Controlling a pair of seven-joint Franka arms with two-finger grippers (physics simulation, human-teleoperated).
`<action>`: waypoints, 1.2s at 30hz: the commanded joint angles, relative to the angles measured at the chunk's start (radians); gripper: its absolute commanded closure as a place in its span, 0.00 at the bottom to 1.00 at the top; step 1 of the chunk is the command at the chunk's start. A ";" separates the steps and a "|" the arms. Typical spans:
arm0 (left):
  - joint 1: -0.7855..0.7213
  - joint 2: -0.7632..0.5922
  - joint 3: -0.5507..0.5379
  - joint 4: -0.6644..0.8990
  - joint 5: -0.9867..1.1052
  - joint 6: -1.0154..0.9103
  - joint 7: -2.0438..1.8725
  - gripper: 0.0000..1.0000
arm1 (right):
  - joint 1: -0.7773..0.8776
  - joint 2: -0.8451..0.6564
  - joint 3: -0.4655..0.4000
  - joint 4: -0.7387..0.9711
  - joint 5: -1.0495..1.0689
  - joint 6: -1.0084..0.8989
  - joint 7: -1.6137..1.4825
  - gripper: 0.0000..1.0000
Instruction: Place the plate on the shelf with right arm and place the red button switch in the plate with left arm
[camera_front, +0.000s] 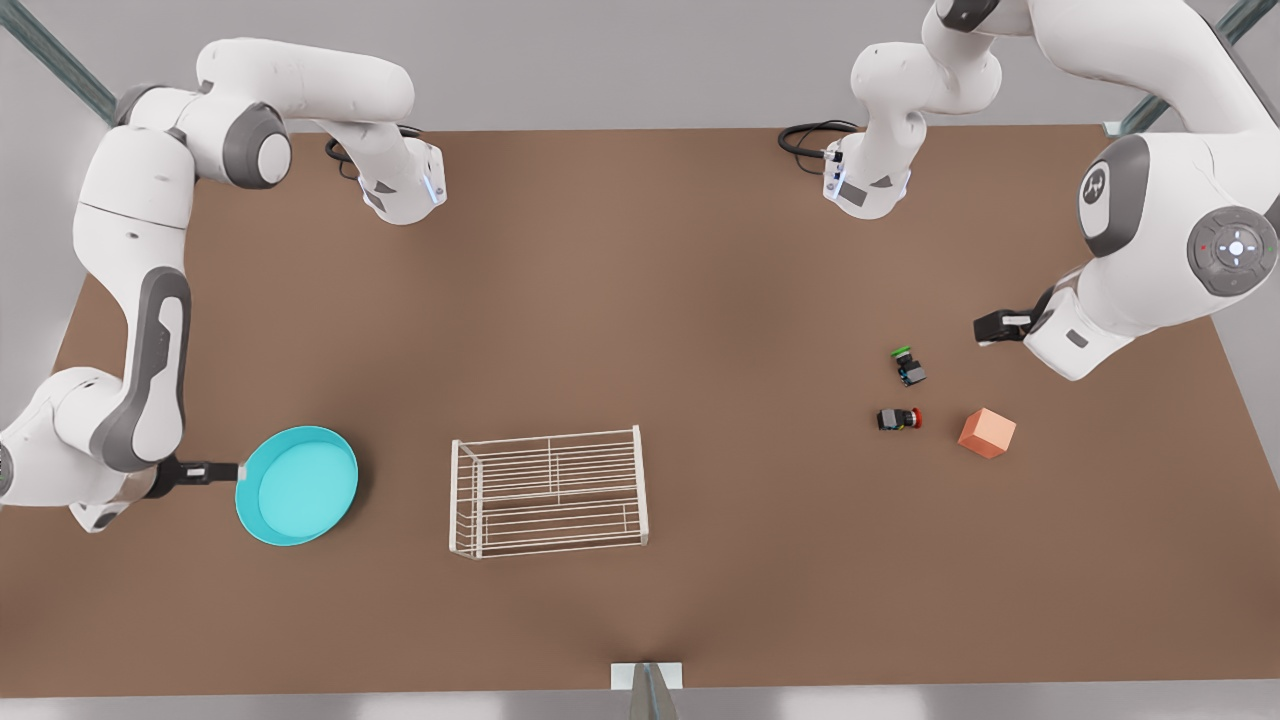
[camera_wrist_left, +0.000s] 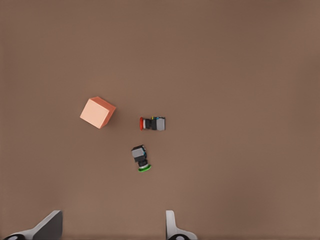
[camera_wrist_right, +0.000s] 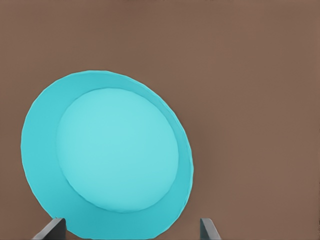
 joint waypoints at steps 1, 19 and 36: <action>-0.001 -0.001 0.000 0.001 0.004 -0.001 -0.014 0.00 | -0.004 0.014 0.000 -0.005 0.017 0.174 -0.329 0.00; -0.014 0.002 -0.042 0.009 -0.001 0.038 -0.156 0.00 | -0.029 0.138 0.008 -0.051 0.155 0.221 -0.356 0.00; 0.005 -0.002 -0.091 0.013 0.005 0.032 -0.207 0.00 | -0.029 0.071 0.008 -0.054 0.152 0.102 -0.432 0.79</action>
